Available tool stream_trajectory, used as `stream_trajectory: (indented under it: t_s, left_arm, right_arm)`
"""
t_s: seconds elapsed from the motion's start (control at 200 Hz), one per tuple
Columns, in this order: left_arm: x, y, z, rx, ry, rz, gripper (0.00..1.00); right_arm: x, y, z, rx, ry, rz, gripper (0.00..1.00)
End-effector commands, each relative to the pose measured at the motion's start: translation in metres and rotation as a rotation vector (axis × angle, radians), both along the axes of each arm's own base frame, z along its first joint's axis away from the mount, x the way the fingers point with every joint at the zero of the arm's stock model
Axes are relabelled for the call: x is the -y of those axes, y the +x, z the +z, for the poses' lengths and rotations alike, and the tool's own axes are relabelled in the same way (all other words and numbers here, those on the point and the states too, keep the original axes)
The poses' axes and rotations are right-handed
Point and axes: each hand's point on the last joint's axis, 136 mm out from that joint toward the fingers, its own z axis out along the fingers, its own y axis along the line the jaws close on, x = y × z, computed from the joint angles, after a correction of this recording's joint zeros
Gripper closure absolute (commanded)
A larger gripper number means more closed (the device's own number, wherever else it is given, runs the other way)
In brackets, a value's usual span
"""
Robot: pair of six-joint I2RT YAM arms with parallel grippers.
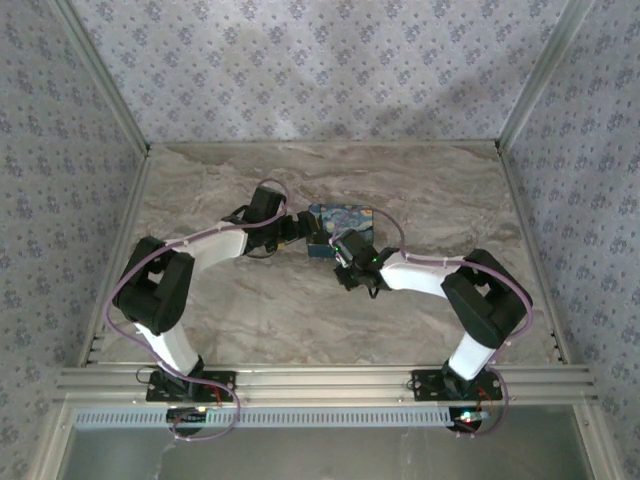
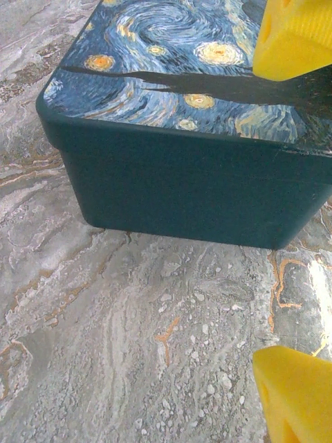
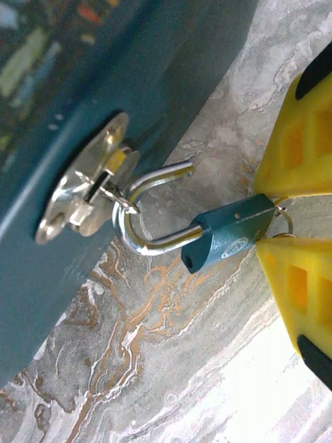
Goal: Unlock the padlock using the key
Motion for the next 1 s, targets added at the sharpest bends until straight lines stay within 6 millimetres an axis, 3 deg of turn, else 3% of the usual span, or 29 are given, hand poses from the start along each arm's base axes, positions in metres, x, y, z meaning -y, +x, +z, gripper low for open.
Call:
stream_trajectory:
  t_s: [0.0, 0.065, 0.225, 0.435, 0.65, 0.994]
  left_arm:
    - [0.004, 0.006, 0.003, 0.02, -0.007, -0.019, 0.02]
    - [0.003, 0.007, 0.002, 0.021, -0.004, -0.02, 0.02]
    - [0.002, 0.009, -0.003, 0.016, 0.013, -0.02, 0.02]
    - [0.004, 0.015, -0.009, 0.012, 0.042, -0.03, 0.02]
    - [0.009, 0.02, -0.014, 0.006, 0.048, -0.047, 0.02]
    - [0.013, 0.016, -0.021, -0.011, 0.017, -0.068, 0.02]
  right_arm:
    - [0.009, -0.007, -0.003, -0.019, -0.022, -0.006, 0.77]
    - [0.01, -0.008, -0.003, -0.019, -0.024, -0.002, 0.87]
    - [0.009, -0.008, 0.001, -0.001, -0.034, 0.017, 1.0]
    - [0.008, -0.008, 0.009, 0.039, -0.073, 0.092, 1.0]
    - [-0.006, -0.009, 0.023, 0.099, -0.09, 0.24, 1.0]
    - [-0.019, 0.013, 0.035, 0.187, -0.169, 0.368, 1.0]
